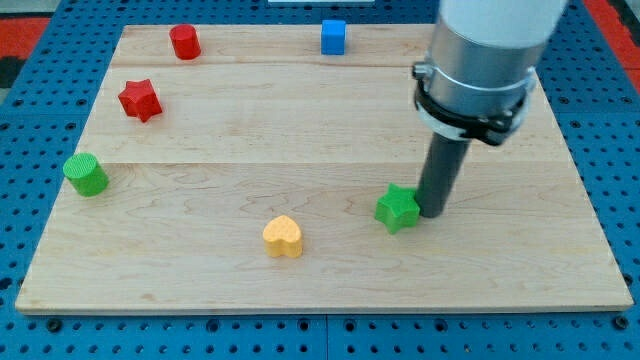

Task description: Move the yellow hexagon to the center of the board

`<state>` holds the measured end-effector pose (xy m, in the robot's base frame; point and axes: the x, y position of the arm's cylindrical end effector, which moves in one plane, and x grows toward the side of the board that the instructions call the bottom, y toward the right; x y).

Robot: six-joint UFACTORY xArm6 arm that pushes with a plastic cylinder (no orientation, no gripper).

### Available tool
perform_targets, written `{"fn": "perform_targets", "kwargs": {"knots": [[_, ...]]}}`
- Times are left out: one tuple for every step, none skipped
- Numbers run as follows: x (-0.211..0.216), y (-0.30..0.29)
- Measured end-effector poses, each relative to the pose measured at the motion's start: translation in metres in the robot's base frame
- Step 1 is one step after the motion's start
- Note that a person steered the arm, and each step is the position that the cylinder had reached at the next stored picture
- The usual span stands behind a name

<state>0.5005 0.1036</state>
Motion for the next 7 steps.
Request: {"fn": "perform_targets", "kwargs": {"knots": [[-0.002,-0.028],[0.002,-0.066],[0.012,-0.094],[-0.016,-0.044],[-0.062,0.052],[-0.079,0.092],[-0.102,0.127]]}}
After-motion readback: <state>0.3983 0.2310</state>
